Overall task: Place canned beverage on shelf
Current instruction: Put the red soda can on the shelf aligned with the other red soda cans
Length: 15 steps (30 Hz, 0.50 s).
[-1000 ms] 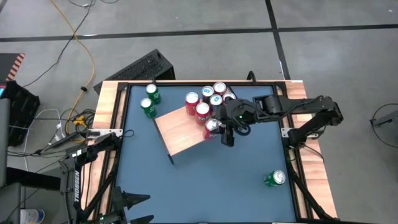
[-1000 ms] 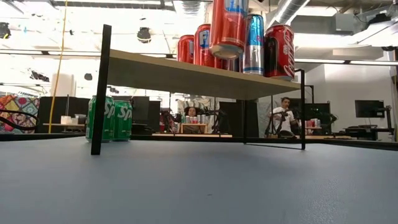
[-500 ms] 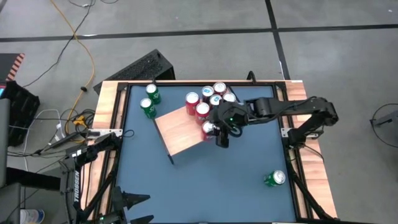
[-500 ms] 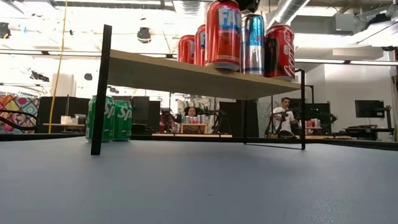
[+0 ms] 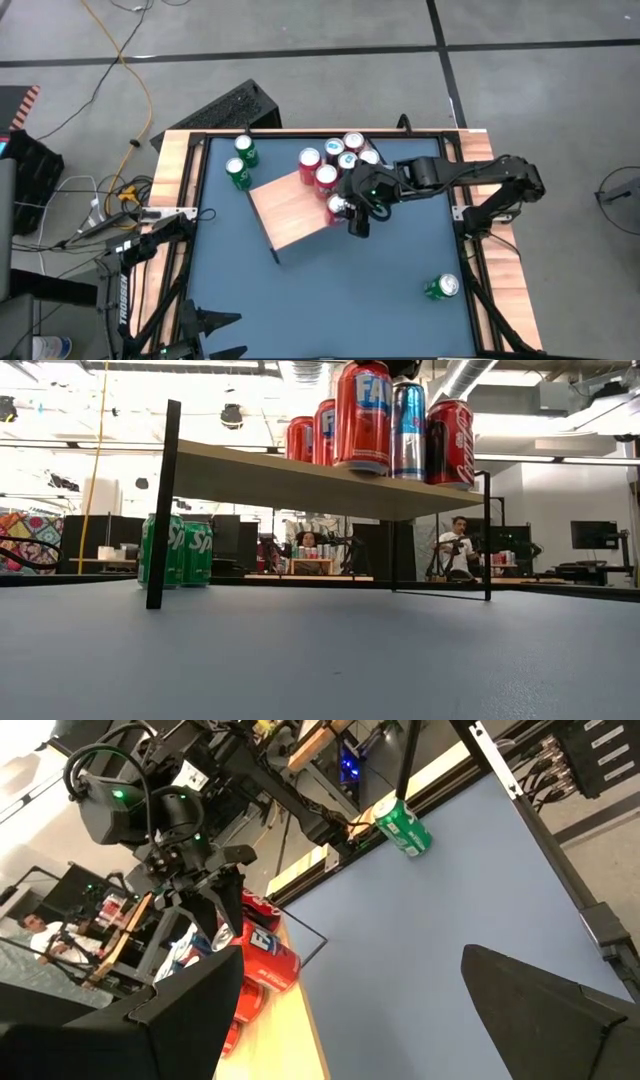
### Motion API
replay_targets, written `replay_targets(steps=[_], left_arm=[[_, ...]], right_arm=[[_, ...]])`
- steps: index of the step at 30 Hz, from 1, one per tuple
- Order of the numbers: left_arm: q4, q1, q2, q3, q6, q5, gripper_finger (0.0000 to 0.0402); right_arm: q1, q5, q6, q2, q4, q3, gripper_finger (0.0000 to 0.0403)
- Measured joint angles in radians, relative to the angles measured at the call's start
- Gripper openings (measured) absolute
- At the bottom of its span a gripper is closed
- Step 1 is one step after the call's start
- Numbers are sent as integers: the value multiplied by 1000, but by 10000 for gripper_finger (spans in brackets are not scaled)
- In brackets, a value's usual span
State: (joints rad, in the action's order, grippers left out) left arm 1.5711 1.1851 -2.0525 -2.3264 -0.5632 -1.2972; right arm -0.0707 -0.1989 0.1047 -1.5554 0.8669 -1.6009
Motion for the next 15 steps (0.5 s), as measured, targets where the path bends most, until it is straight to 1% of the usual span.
replay_targets(steps=[5, 8, 13, 15], left_arm=[[0, 0, 0, 0, 1, 0, 361], [0, 0, 0, 0, 1, 0, 361], [0, 0, 0, 0, 0, 0, 361], [0, 0, 0, 0, -4, 0, 361]], right_arm=[[1, -6, -23, 0, 0, 0, 234], [1, -13, -24, -1, 34, -21, 234], [2, -92, -38, -2, 48, -35, 236], [2, -96, -40, -2, 45, -35, 236]])
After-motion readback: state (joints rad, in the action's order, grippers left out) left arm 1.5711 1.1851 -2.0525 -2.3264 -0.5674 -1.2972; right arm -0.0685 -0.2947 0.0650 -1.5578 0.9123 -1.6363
